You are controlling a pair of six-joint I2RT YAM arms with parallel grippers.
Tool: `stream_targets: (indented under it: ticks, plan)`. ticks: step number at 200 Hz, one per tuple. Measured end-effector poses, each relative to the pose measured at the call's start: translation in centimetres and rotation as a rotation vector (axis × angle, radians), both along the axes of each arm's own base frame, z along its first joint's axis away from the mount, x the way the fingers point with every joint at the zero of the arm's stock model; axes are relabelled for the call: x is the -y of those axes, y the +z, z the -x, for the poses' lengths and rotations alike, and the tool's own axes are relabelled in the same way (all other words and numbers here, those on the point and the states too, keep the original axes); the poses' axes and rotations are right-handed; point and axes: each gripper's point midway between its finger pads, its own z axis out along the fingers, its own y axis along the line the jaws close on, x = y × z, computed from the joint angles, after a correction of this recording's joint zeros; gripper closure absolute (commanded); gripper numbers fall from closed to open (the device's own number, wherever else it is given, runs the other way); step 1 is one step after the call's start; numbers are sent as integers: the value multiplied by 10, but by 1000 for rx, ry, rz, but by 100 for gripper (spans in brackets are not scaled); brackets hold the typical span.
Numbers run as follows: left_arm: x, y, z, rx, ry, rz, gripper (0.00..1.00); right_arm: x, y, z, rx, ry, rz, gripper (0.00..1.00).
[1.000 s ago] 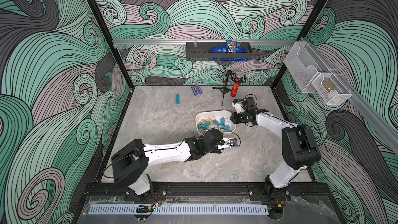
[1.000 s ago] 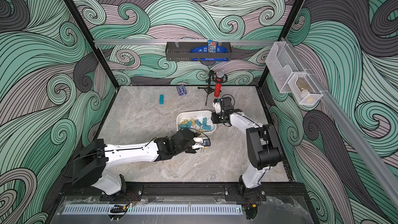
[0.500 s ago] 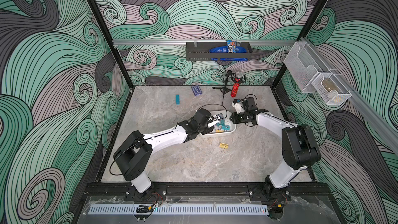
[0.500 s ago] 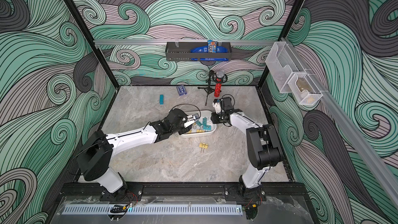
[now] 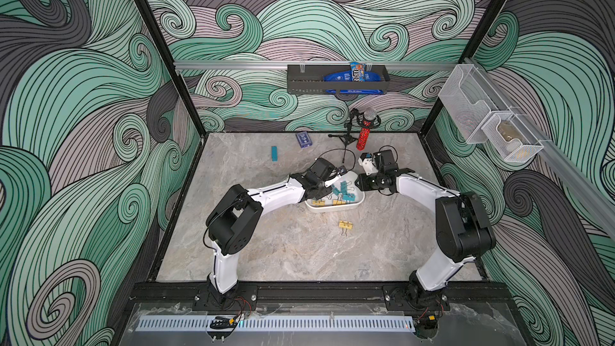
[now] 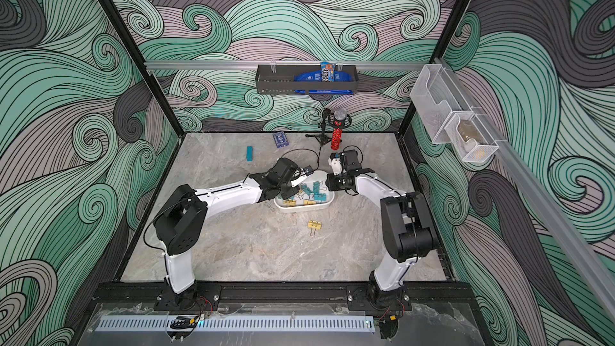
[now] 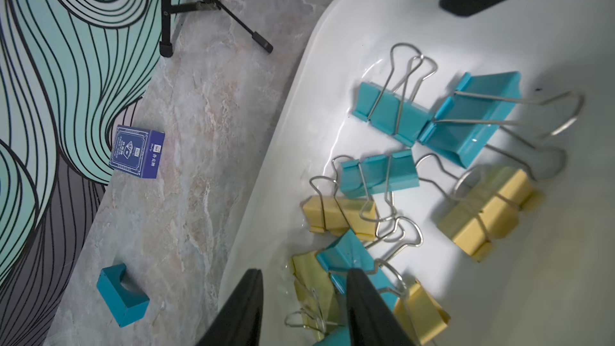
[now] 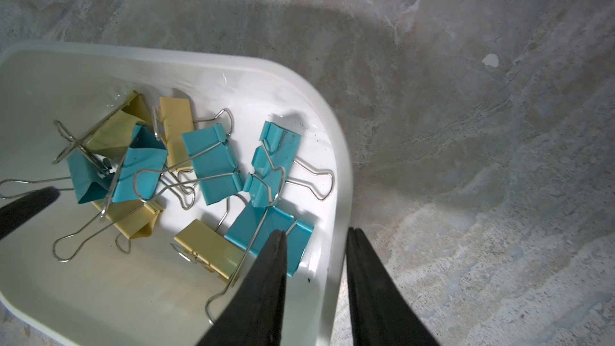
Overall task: Take out the binder clips from the storage box
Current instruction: Pick up the binder clip from the storage box.
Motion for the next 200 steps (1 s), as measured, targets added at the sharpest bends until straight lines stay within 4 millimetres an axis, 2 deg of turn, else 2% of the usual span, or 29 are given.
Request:
stream_targets:
  ticks: [26,92,125,151,200]
  plan:
    - [-7,-13,2,-33,22,-33,61,0,0,0,0,1,0,67]
    - [-14,-17,0,-38,56,-48,74,0,0,0,0,2,-1,67]
    - [-16,-26,1,-53,65,-59,85,0,0,0,-1,3,-1,67]
    - [-18,-26,-1,-45,80,-61,100,-1,0,0,0,3,-2,67]
    - [-19,-21,-3,-18,88,-46,100,-1,-1,0,-3,4,-3,67]
